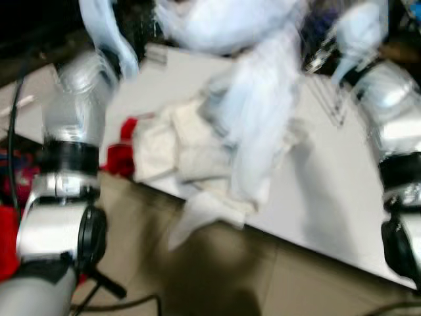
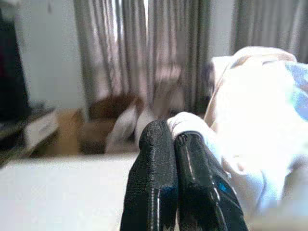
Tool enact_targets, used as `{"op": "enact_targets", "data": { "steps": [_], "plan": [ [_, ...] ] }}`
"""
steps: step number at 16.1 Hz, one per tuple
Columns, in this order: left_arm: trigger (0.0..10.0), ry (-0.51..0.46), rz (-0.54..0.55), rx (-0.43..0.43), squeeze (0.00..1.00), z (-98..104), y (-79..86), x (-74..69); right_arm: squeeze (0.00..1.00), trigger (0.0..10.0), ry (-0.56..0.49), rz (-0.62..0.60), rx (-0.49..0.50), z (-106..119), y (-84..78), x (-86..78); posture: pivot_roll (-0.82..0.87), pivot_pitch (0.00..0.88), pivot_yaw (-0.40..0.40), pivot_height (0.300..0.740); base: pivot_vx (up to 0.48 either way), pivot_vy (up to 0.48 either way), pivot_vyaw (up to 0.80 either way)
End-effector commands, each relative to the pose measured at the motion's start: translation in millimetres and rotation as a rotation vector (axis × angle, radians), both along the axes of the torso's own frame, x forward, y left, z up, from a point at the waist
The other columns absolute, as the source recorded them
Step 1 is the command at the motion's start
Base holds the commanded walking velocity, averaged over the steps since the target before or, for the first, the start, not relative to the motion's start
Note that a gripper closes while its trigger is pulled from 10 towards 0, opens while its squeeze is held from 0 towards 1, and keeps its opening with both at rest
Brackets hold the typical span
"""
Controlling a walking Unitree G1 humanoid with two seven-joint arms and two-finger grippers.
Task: Hang hanger
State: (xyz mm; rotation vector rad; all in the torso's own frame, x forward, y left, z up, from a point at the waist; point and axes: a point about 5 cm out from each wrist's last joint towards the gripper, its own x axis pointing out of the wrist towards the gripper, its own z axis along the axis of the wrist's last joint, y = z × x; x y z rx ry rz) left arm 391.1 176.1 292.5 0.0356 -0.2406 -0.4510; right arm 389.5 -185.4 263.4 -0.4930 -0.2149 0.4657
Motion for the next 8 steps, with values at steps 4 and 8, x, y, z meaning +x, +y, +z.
{"op": "enact_targets", "data": {
  "steps": [4, 8],
  "plan": [
    [10.0, 0.162, -0.005, 0.076, 0.0, -57, -1.5, -4.3, 0.0, 10.0, 0.223, 0.011, -0.093, -77, -9.2, -13.4, 0.11, 0.0, 0.02, 0.74, 0.266, 0.0, 0.0],
    [10.0, 0.282, 0.01, 0.162, 0.0, -99, -0.8, -10.3, 0.0, 10.0, 0.336, 0.211, -0.118, -91, -12.5, -37.2, 0.1, 0.0, 0.032, 0.74, 0.0, 0.0, 0.0]
  ]
}}
